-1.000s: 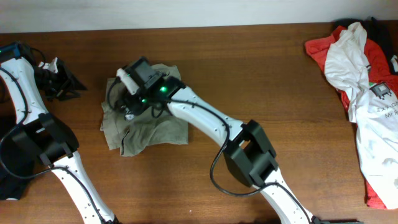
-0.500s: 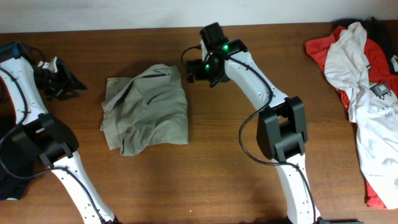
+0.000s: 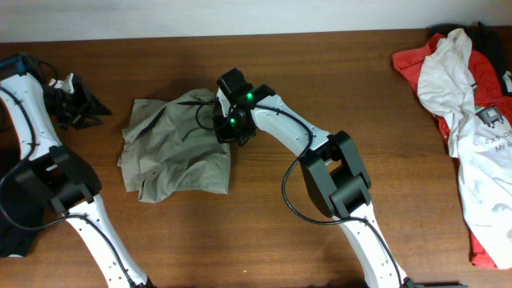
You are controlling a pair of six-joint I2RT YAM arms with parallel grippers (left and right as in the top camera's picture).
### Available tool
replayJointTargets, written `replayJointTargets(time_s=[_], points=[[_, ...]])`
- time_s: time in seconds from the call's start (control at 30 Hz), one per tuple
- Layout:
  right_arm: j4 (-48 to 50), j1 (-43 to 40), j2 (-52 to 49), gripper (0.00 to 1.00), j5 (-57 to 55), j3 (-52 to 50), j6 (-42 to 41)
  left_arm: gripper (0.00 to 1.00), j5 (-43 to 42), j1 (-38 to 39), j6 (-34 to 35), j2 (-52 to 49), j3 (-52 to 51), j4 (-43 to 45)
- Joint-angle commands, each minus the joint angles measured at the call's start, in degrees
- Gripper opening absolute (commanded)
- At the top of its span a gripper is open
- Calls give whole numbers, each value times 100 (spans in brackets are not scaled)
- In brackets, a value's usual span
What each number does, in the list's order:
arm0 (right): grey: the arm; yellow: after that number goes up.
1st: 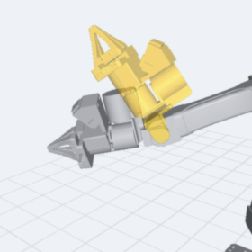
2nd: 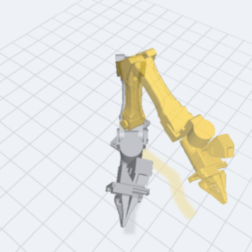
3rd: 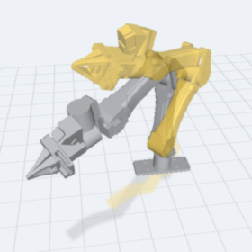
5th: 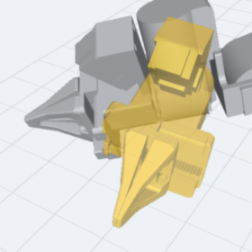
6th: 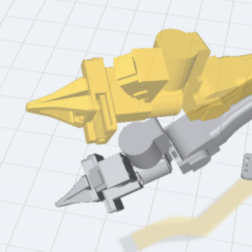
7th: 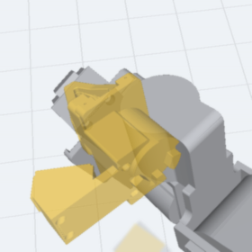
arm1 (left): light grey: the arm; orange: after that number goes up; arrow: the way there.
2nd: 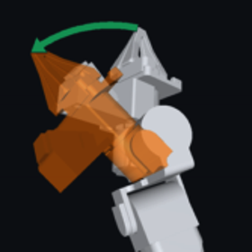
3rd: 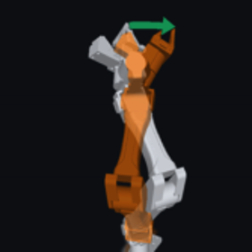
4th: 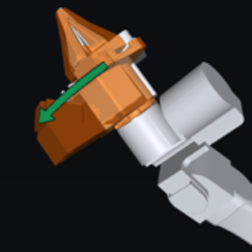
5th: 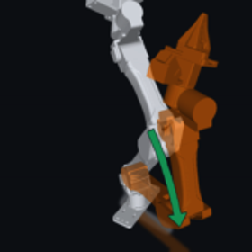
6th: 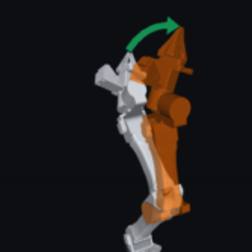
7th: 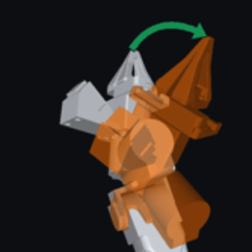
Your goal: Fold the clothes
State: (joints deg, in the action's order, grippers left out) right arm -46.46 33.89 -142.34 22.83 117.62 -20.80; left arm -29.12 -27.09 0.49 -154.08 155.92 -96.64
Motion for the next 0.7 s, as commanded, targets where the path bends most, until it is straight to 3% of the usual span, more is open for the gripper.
replayJointTargets(time_s=[0.0,0.2,0.27,0.3,0.33,0.43,0.53,0.57,0.6,0.63,0.67], points=[[-254,-267,-140,4,-378,-129,-140,34,-42,-22,-9,258,101,-9],[-1139,-2240,-140,4,-1071,-129,-85,34,107,321,-9,258,98,13],[-1196,-2376,-140,6,-1064,-129,332,34,107,658,-9,258,98,42],[-1281,-2332,-140,67,-1099,-129,472,34,105,800,-9,258,98,50],[-1403,-2297,-136,99,-1268,-127,490,34,101,940,-7,258,98,33],[-1416,-2409,168,99,-1569,-52,470,33,-216,1554,-13,278,101,-4],[-1519,-2712,828,99,-1711,455,382,5,-289,2459,-214,337,101,7],[-1641,-2857,992,52,-1709,632,382,1,-260,2824,-293,417,101,-7],[-1744,-2942,1051,13,-1711,741,387,1,-258,3095,-428,498,101,-9],[-1934,-3060,1056,4,-1709,911,387,1,-256,3477,-568,680,101,-7],[-2068,-3169,1058,4,-1709,953,400,1,-236,3770,-667,828,101,2]])
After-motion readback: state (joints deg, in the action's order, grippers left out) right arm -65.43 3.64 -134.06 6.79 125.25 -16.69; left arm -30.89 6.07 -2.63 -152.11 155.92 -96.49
